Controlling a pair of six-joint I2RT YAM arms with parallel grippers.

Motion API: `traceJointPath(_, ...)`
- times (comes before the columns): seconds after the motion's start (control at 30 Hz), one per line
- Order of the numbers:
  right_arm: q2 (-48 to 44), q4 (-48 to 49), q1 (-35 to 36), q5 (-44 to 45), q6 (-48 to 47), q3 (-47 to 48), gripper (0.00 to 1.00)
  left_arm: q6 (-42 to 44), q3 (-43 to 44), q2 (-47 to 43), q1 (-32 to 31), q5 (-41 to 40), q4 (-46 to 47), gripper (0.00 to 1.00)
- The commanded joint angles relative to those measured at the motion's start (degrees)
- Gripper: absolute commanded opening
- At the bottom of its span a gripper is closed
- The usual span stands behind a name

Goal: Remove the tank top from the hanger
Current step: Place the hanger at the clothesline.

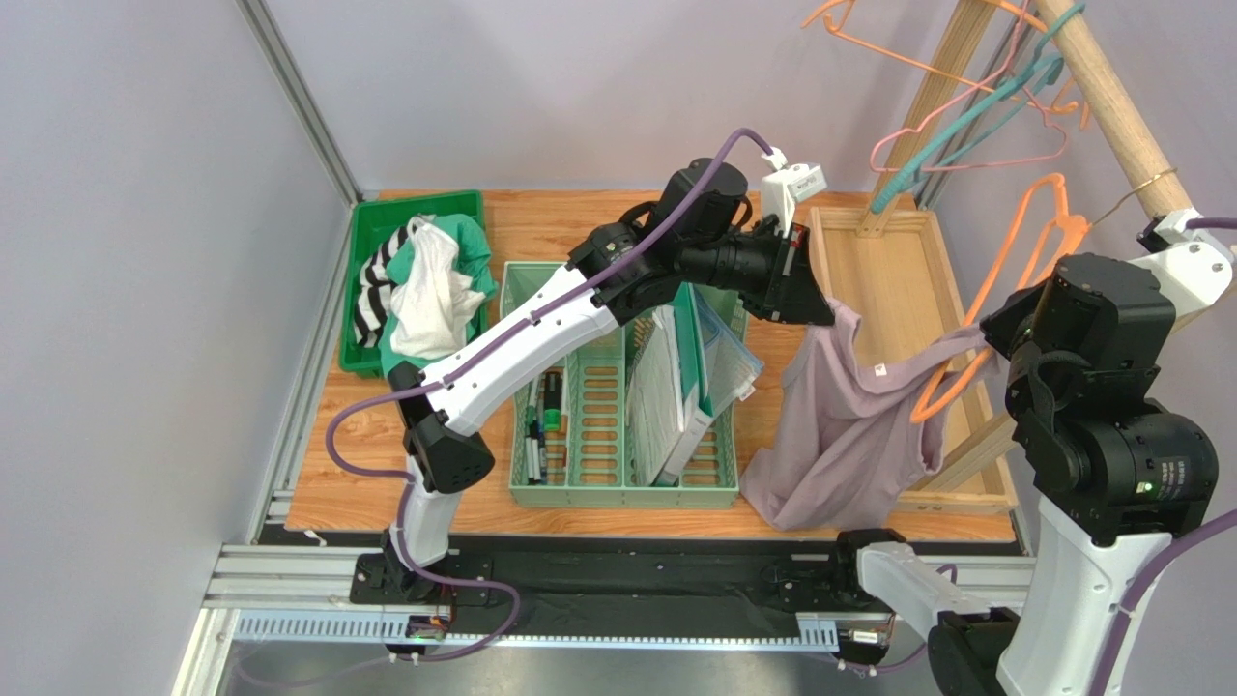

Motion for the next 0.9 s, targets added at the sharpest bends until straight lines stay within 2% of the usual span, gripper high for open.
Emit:
traceJointPath(0.0,-2.5,2.0,0.0,-1.4,0.4,-2.8,0.28,1.0,0.2,-2.2,-0.4,0.7,0.3,0.00)
traceJointPath(0.03,-3.6,2.1,0.0,-2.0,0.0,-3.4,0.35,1.1,0.4,-2.3,-0.4,0.7,0.3,0.00)
traceJointPath(0.07,-4.3,2.0,0.0,-2.9,-0.9,-4.4,0.47,1.3,0.5,-2.4,-0.4,0.7,0.3,0.00)
traceJointPath(0.1,-4.8,1.9,0.0,-4.3,-1.3,-5.0,0.53,1.4,0.5,-2.5,-0.4,0.6,0.3,0.00)
traceJointPath(0.17,-6.8,1.7,0.0,-6.0,-2.1,-5.6,0.65,1.7,0.7,-2.8,-0.4,0.6,0.3,0.00)
traceJointPath(0.23,-8.1,0.7,0.0,-8.3,-2.2,-5.4,0.72,1.9,0.7,-2.8,-0.4,0.6,0.3,0.00)
traceJointPath(0.27,-8.5,0.5,0.0,-9.6,-2.4,-5.1,0.80,2.0,0.7,-3.0,-0.4,0.6,0.2,0.00)
traceJointPath(0.37,-9.8,0.4,0.0,-11.3,-2.7,-4.0,0.93,2.0,0.3,-3.4,-0.4,0.9,0.1,0.00)
traceJointPath(0.53,-12.1,2.8,0.0,-18.8,-5.8,-2.4,0.99,2.4,-3.0,-5.6,-0.4,0.8,0.2,0.00)
traceJointPath(0.67,-16.8,8.8,0.0,-26.4,-7.1,-5.7,1.00,2.9,-8.6,-9.8,-1.1,2.4,1.2,0.00)
traceJointPath(0.77,-16.9,9.1,0.0,-27.0,-6.9,-6.3,1.00,3.5,-15.5,-13.2,-3.4,3.4,2.7,0.00)
traceJointPath(0.87,-15.8,6.4,0.0,-26.2,-6.5,-4.1,1.00,3.7,-16.2,-14.5,-7.2,6.3,3.7,0.00)
